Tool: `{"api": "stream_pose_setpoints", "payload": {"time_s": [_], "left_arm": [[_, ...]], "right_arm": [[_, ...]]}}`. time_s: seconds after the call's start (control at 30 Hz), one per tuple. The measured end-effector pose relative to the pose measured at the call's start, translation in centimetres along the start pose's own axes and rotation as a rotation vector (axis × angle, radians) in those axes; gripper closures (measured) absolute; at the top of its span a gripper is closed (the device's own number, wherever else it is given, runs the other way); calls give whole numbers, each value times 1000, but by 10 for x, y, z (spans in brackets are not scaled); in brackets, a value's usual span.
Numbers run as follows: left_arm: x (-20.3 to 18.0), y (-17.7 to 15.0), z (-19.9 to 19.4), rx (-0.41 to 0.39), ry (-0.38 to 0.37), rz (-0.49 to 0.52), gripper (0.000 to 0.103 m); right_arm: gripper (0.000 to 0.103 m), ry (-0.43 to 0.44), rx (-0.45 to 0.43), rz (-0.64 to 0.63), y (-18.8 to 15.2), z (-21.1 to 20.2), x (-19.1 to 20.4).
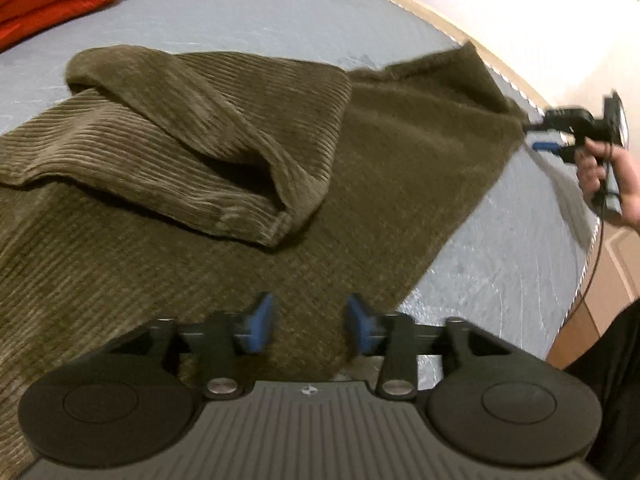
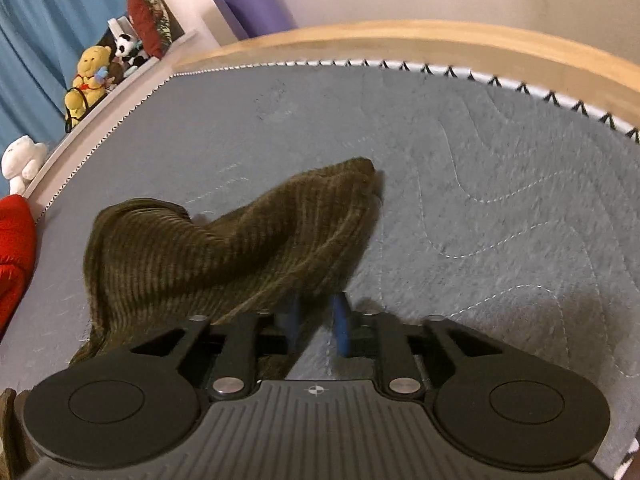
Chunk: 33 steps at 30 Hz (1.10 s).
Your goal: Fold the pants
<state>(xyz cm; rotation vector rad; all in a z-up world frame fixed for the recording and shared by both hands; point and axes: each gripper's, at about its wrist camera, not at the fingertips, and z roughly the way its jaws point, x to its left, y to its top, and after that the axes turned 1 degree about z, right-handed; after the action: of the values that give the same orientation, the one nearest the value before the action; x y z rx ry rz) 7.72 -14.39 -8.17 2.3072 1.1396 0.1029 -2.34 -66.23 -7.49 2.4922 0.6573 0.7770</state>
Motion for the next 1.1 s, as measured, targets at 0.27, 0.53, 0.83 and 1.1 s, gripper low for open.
{"api": "stream_pose_setpoints", "payload": {"time_s": [0.27,0.53,0.83,1.1], "left_arm": [[-44,-16,27,39,131,296,41],[-19,-9,-10,-24,107,211,94],[-28,-39,-64,-26,-9,366,94],[-13,-20,-84,-104,-152,277,45]], "right_arm": [[58,31,-7,-51,8,14,2],[97,36,-84,-84,16,-4,17],[98,-149,-214,9,-6,-104,11],[85,-363,-226,288,5,-109,-50]]}}
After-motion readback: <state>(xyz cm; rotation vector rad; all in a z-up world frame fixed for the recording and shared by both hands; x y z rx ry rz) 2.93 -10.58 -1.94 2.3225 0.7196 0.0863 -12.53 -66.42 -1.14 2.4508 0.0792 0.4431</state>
